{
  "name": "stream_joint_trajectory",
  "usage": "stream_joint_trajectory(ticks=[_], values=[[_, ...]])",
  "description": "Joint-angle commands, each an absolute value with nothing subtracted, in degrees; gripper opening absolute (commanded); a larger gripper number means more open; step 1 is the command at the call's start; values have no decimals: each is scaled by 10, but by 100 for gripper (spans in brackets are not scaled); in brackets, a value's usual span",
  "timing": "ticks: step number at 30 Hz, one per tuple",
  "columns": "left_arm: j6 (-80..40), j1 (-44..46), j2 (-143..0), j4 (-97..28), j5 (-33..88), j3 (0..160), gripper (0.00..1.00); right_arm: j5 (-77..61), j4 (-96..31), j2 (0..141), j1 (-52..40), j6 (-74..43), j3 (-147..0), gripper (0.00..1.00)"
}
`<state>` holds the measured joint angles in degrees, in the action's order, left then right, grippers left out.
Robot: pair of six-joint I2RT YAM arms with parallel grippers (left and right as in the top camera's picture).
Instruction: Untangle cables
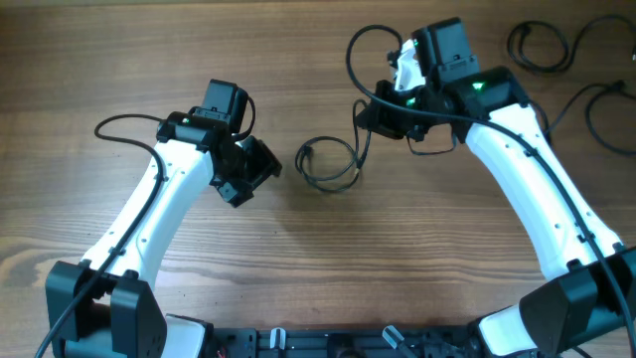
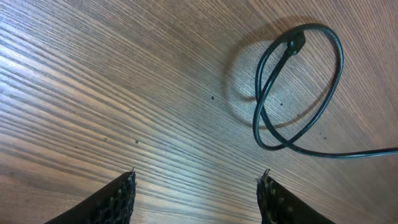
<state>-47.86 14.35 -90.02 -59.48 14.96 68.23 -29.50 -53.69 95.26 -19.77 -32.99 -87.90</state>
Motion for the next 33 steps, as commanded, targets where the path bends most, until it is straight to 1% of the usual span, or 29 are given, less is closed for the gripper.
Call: stream_joint_trajectory(ticks=[1,2,14,23,28,29,32,33], values=[[-478,145,-904,-594,156,685,91,-274,-533,943,-214,-330,-882,4],[-478,145,-904,-594,156,685,100,-274,-532,943,-214,-330,-880,4],[-478,145,-904,-593,154,685,100,-307,-509,943,-214,-335,-866,4],[-478,145,-904,-590,99,685,100,-410,-475,943,-214,-331,-866,4],[-478,145,-904,-589,99,685,99,-463,-463,943,-217,-330,-866,4],[-478,145,-904,-589,116,685,92,-471,-459,943,-221,-330,-866,4],[-478,145,-904,-575,213,685,93,-486,-444,943,-237,-328,-866,4],[-478,145,-904,-571,224,685,93,-486,-439,943,-239,-329,-866,4]])
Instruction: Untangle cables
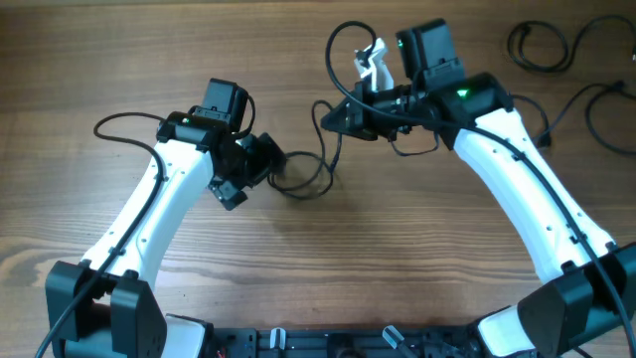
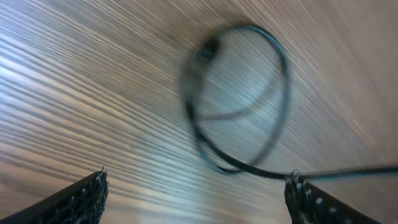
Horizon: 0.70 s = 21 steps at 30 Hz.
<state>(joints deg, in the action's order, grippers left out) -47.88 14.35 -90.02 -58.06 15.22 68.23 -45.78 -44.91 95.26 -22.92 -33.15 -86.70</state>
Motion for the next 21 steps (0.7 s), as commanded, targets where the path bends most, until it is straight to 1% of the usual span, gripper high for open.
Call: stream_joint_trajectory(ticks=[1,2,3,7,9,12,14,17,18,20,21], values=[[-478,145,-904,-569,225,685,85,-489,-437,943,-239,-332,-866,4],[-478,145,-904,-568,225,685,81,-499,-433,943,-239,-332,-866,4],[-478,145,-904,-568,225,685,80,-513,-427,943,-239,-332,-866,4],[-478,145,-904,-568,225,685,80,-609,-366,943,-238,-348,-866,4],[-478,145,-905,-568,213,685,78,-646,-314,943,-229,-391,-866,4],[-478,145,-918,-561,207,685,72,-728,-210,943,-221,-453,-866,4],[-478,145,-932,-554,197,685,66,-741,-156,943,-221,-505,-866,4],[-477,145,-946,-548,188,685,63,-773,-106,943,-220,-554,-866,4],[-478,145,-950,-546,164,685,60,-781,-88,943,-217,-565,-866,4],[-478,145,-954,-557,91,685,59,-783,-79,943,-201,-576,-866,5],[-478,145,-955,-577,27,685,59,-793,-79,943,-182,-574,-866,4]])
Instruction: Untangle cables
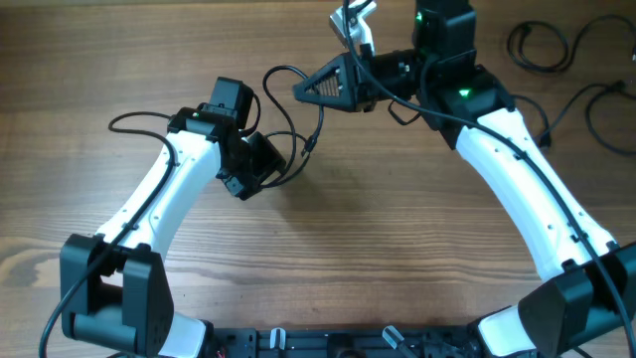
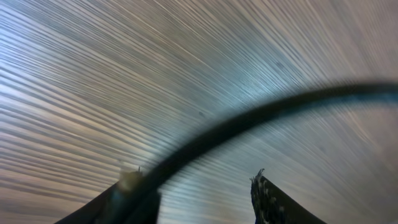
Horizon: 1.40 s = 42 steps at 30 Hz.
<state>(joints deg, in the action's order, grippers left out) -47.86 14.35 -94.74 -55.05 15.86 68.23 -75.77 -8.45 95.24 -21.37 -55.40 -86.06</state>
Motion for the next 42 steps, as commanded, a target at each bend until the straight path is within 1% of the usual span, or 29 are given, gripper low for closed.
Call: stream_joint_trajectory(ticks=[1,2,3,7,9,10,11,12,14,15,16,18,20,23,26,32,34,36,38,40,42], values=[[-478,144,-955,-590,-6,685,58,-800,-80,943,-166,-569,-866,4],[-488,141,-955,-611,-49,685,58,-807,-80,943,-145,-567,-866,4],[-488,136,-955,-622,-63,685,58,-811,-80,943,-129,-564,-866,4],[-488,109,-955,-629,-67,685,57,-806,-123,943,-79,-506,-866,4],[-489,94,-955,-633,-79,685,56,-772,-172,943,-58,-460,-866,4],[-489,84,-955,-634,-81,685,56,-731,-224,943,-48,-426,-866,4],[-489,70,-955,-637,-81,685,56,-625,-323,943,-35,-369,-866,4],[-489,62,-955,-639,-80,685,56,-524,-389,943,-33,-345,-866,4],[-489,53,-955,-640,-80,685,57,-398,-453,943,-34,-338,-866,4],[-489,48,-955,-640,-80,685,60,-289,-502,943,-34,-331,-866,4],[-489,48,-955,-639,-80,685,60,-227,-527,943,-34,-332,-866,4],[-505,48,-955,-637,-80,685,61,-156,-556,943,-34,-332,-866,4],[-517,48,-955,-634,-80,685,61,-117,-573,943,-34,-348,-866,4],[-517,48,-955,-633,-80,685,61,-93,-575,943,-34,-360,-866,4],[-517,48,-955,-633,-80,685,61,-27,-580,943,-34,-404,-866,4],[-517,48,-955,-622,-80,685,72,-17,-582,943,-34,-407,-866,4],[-517,48,-955,-622,-80,685,71,-17,-583,943,-34,-407,-866,4],[-517,48,-955,-622,-80,685,65,-15,-586,943,-34,-407,-866,4],[-517,48,-955,-622,-77,685,65,-30,-586,943,-34,-405,-866,4],[-507,48,-955,-611,-16,685,69,-94,-583,943,-34,-389,-866,4],[-440,51,-955,-579,102,685,70,-219,-562,943,-35,-333,-866,4]])
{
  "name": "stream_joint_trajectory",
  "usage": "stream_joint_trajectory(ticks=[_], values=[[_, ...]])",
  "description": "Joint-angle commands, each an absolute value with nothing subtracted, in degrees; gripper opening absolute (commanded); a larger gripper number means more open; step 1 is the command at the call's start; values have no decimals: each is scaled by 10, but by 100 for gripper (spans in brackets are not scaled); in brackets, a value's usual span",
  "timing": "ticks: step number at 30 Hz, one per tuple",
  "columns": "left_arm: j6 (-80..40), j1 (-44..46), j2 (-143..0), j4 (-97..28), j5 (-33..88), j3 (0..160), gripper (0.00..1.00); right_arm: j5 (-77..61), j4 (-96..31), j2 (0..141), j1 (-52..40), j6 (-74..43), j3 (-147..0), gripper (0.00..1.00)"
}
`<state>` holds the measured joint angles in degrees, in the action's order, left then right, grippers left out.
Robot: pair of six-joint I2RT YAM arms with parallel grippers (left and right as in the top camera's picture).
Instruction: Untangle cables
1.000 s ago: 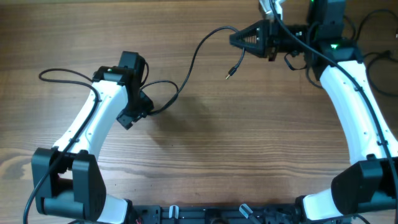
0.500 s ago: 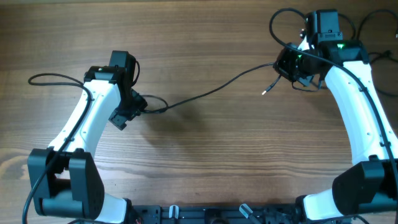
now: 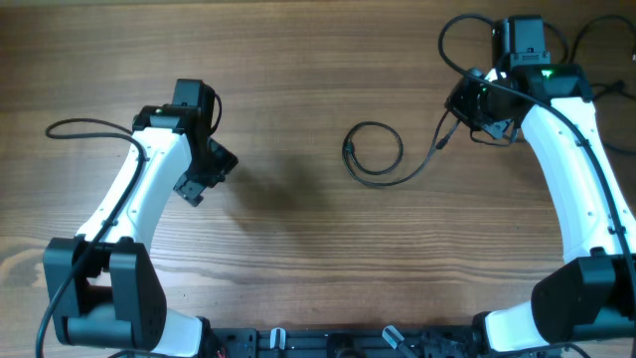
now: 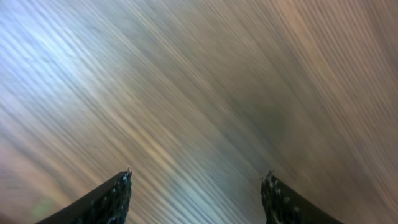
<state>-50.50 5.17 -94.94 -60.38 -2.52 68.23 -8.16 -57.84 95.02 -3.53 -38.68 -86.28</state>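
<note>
A black cable lies in a small loop (image 3: 373,154) on the wooden table right of centre. Its tail runs right and up to my right gripper (image 3: 465,101), which looks shut on the cable. More of the same cable arcs behind the gripper (image 3: 462,30). My left gripper (image 3: 204,174) hangs over bare wood at the left, far from the loop. In the blurred left wrist view the left gripper (image 4: 198,177) is wide open, and only wood grain shows between its fingertips (image 4: 121,186).
Other black cables lie at the table's far right edge (image 3: 542,40) and beside the right arm (image 3: 606,109). The left arm's own lead curves out at the left (image 3: 70,129).
The left gripper had the cable across its fingers near the middle. It now stands further left with nothing in it. The right gripper has moved from top centre to far right, and the loop lies flat.
The loop first lay at centre, its tail in the right gripper and the left gripper open beside it. Then the right gripper was further left, the loop against the left gripper. Later the cable hung raised across the left fingers. Now the arms are apart.
</note>
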Motion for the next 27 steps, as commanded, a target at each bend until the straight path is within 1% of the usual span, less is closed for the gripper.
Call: stream_joint_trajectory(ticks=[1,2,3,4,7,9,12,14,15,16,19,22,24,27], values=[[-408,55,-955,-557,175,685,72,-284,-550,943,-39,-301,-866,4],[-405,60,-955,-544,207,685,73,-371,-534,943,-51,-260,-866,4],[-405,65,-955,-537,217,685,74,-423,-527,943,-61,-238,-866,4],[-405,75,-955,-530,216,685,77,-495,-515,943,-81,-211,-866,4],[-405,95,-955,-522,216,685,81,-620,-470,943,-138,-168,-866,4],[-405,107,-955,-523,216,685,83,-664,-421,943,-183,-178,-866,4],[-405,122,-955,-522,215,685,85,-710,-328,943,-223,-257,-866,4],[-408,123,-955,-522,212,685,82,-760,-261,943,-232,-299,-866,4],[-408,123,-955,-523,212,685,82,-780,-211,943,-232,-340,-866,4],[-407,123,-955,-524,212,685,81,-781,-183,943,-232,-365,-866,4],[-397,123,-955,-544,208,685,76,-781,-94,943,-212,-442,-866,4],[-376,124,-955,-573,210,685,76,-781,-20,943,-171,-512,-866,4],[-371,129,-955,-576,216,685,76,-781,12,943,-162,-539,-866,4],[-353,153,-955,-565,225,685,75,-782,83,943,-162,-615,-866,4]])
